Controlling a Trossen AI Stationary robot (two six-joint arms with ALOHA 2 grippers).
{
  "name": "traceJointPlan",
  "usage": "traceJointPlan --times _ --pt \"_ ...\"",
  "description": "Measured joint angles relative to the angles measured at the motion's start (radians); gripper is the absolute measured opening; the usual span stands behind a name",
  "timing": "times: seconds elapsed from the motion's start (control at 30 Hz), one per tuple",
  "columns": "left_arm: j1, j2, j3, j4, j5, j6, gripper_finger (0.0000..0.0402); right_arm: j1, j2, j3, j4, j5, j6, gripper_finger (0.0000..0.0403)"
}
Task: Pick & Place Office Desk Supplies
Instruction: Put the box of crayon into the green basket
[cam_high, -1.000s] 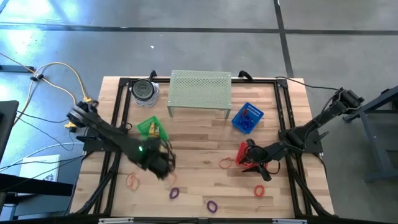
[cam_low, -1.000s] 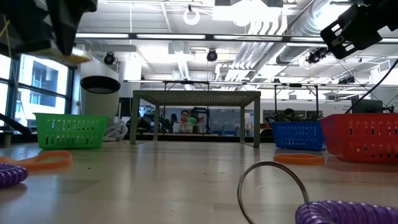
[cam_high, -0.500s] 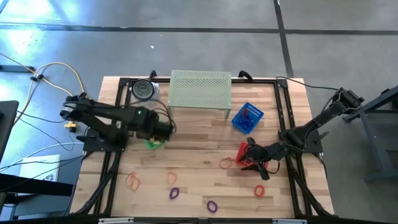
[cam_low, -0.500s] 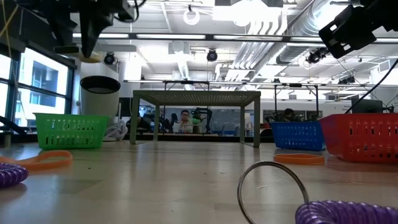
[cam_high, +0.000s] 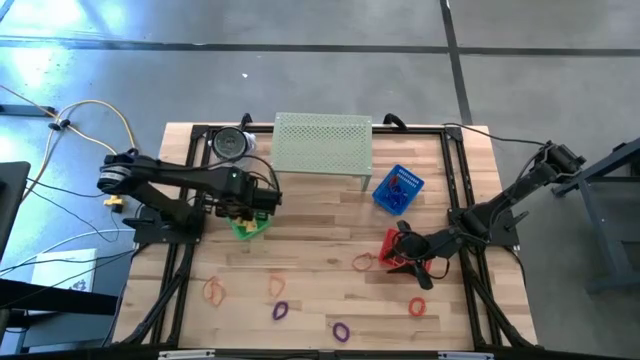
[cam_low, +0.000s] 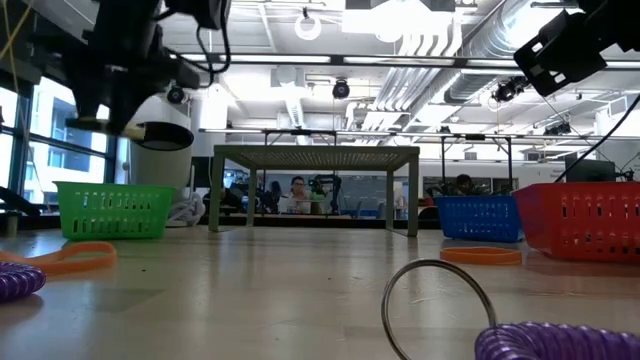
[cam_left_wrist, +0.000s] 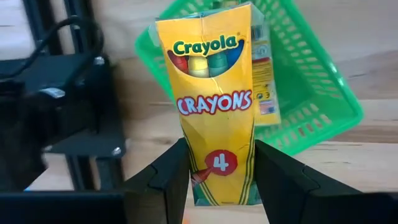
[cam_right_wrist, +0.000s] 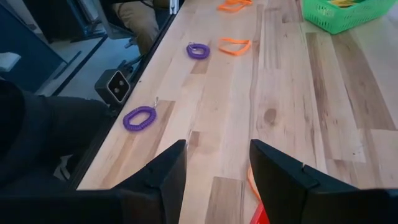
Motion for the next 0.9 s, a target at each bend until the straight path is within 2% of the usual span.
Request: traceJointPlan --times 0.23,0.63,0.73,0.9 --pt "0.017 0.000 -0.112 0.200 -0.021 0.071 0.0152 0.000 0.055 0.001 0.015 0.012 -0.011 0.0165" --pt "0.084 0.000 -0.208 0.261 -0.004 0.074 0.0154 -0.046 0.099 0.001 0.061 0.009 -0.033 0.0165" --pt "0.084 0.000 -0.208 0.267 -0.004 0.096 0.0170 -0.049 0.099 0.001 0.060 0.009 -0.034 0.0165" --pt "0.084 0.000 -0.208 0.284 -0.002 0.137 0.0217 -0.048 0.099 0.001 0.060 0.008 -0.038 0.0165"
